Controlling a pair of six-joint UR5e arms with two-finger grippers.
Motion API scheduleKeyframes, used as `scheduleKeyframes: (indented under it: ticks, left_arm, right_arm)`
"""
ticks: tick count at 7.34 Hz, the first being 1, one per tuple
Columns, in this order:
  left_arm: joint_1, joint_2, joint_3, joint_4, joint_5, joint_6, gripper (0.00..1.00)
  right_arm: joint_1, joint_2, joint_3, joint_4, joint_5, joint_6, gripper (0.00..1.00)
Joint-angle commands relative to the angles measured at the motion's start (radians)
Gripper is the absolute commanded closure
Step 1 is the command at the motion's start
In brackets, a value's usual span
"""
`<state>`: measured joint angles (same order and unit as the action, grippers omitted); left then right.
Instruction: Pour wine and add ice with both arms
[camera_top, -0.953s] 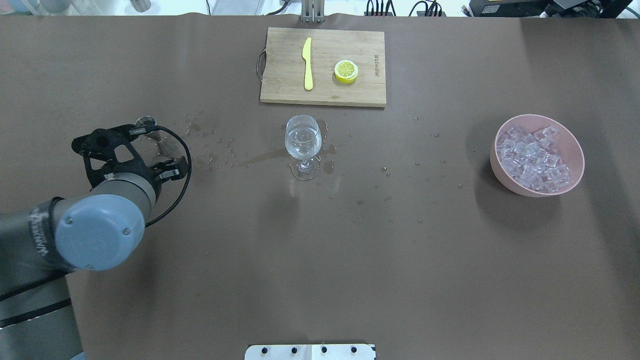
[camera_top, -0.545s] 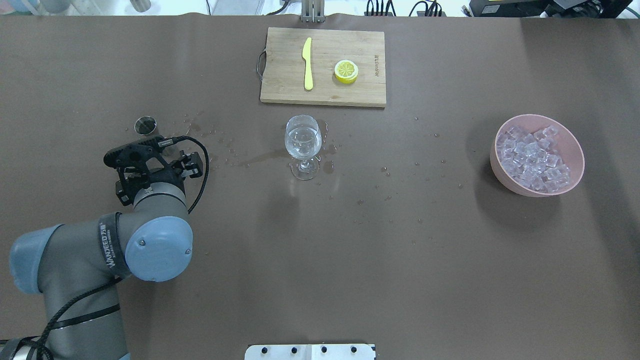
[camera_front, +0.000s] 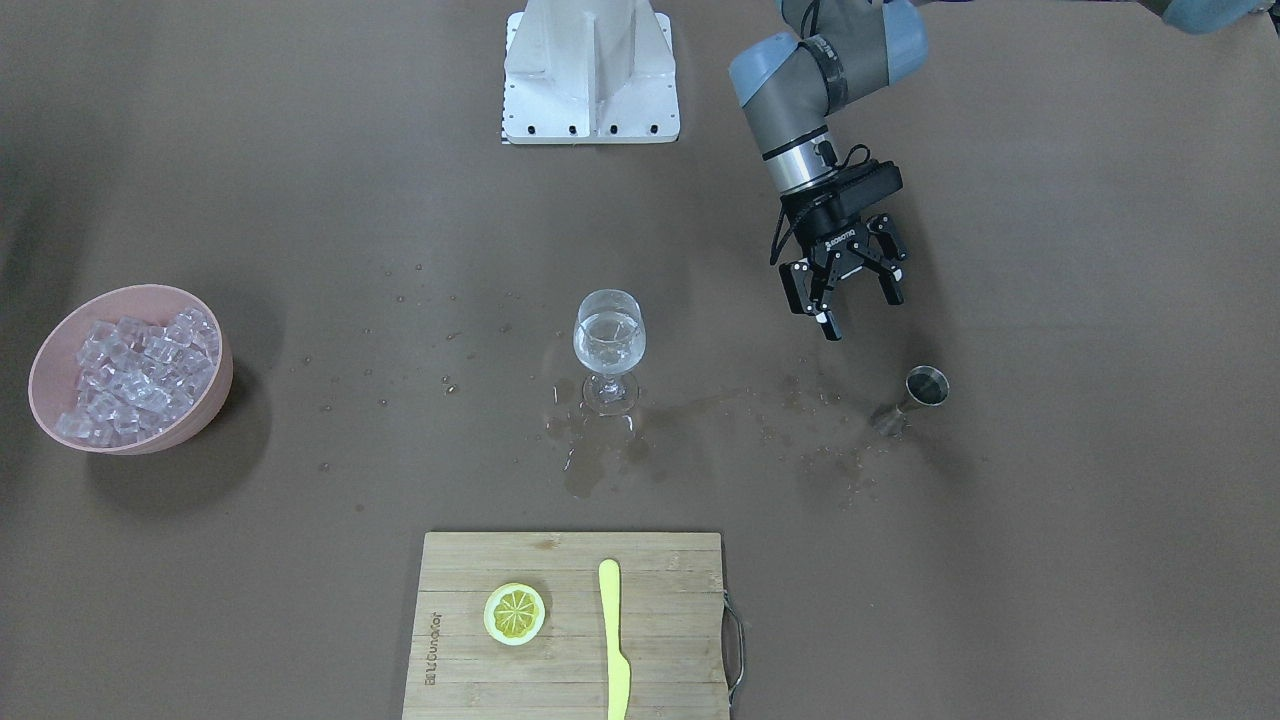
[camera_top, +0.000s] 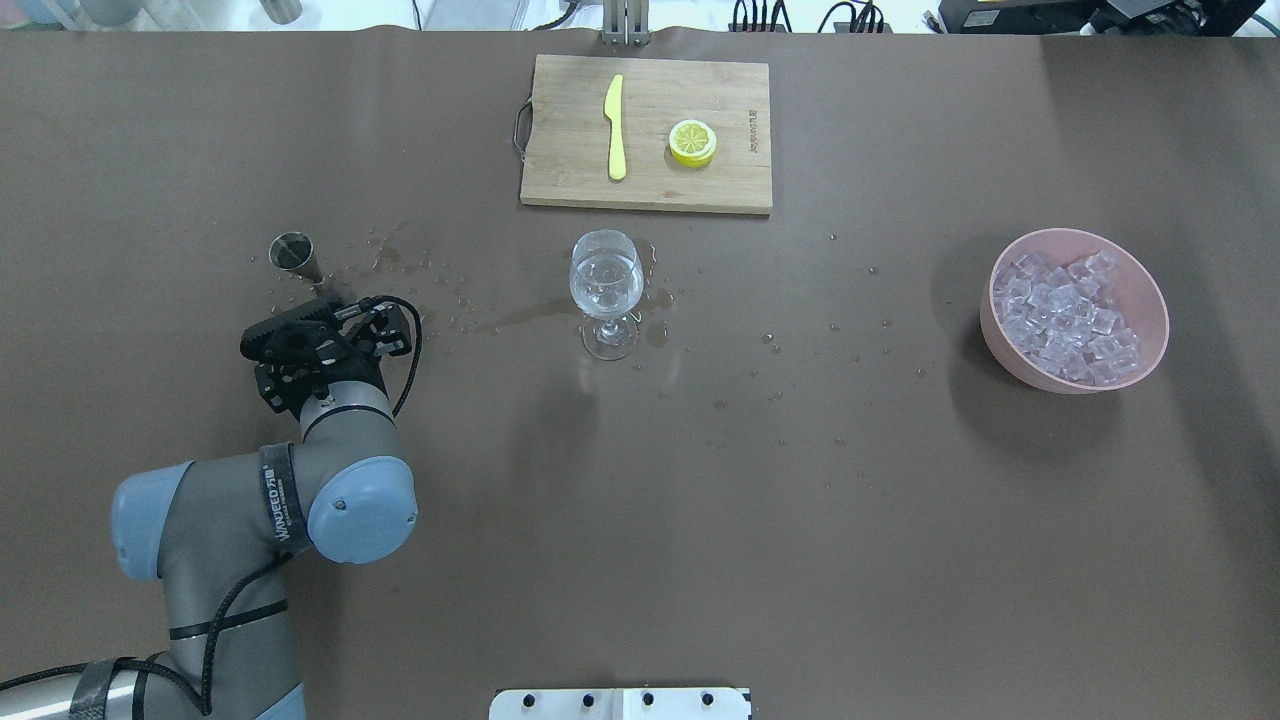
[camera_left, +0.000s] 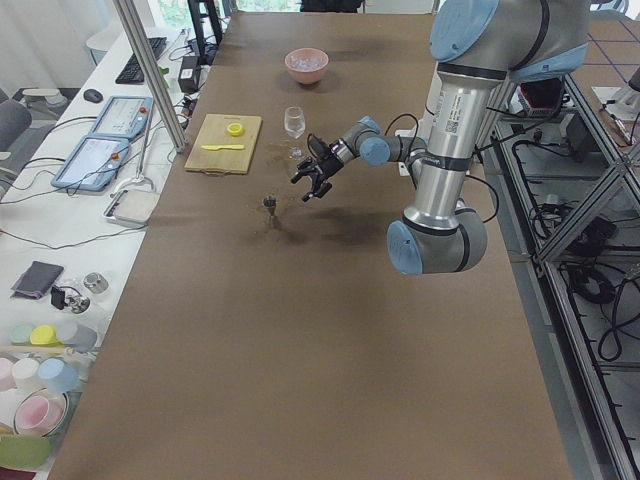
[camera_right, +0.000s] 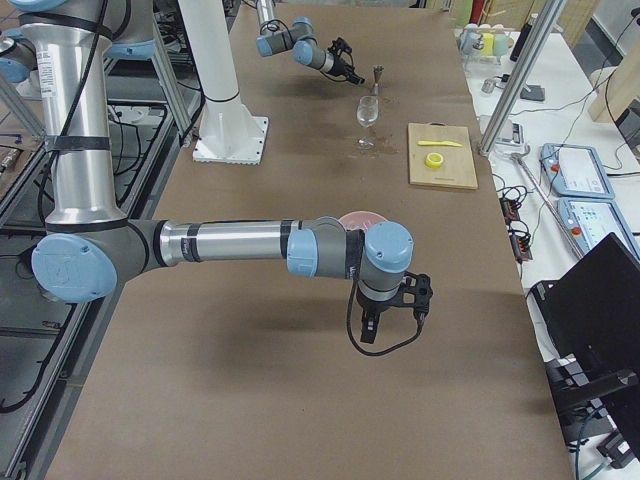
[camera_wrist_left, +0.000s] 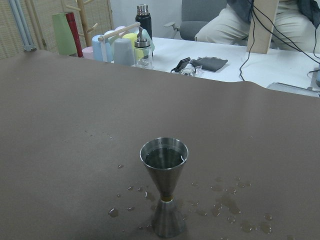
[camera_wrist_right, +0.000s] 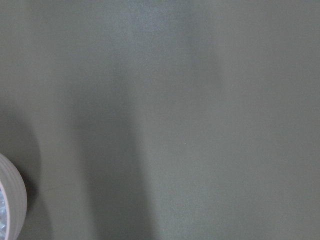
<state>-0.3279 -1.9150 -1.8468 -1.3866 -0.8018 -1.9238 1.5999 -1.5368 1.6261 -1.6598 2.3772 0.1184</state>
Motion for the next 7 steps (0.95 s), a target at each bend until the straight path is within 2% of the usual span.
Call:
scheduleKeyframes:
  ticks: [1,7]
  left_arm:
    - [0.001,0.001,0.046,-0.02,0.047,-0.006,0.02]
    - [-0.014,-0.002,0.126,-0.025,0.075,-0.009,0.02]
  right_arm:
    - [-0.003,0.0,0.0,0.0,0.001,0.003,0.0]
    - [-0.011,0.0,-0.002,0.0,0.001,0.006,0.0]
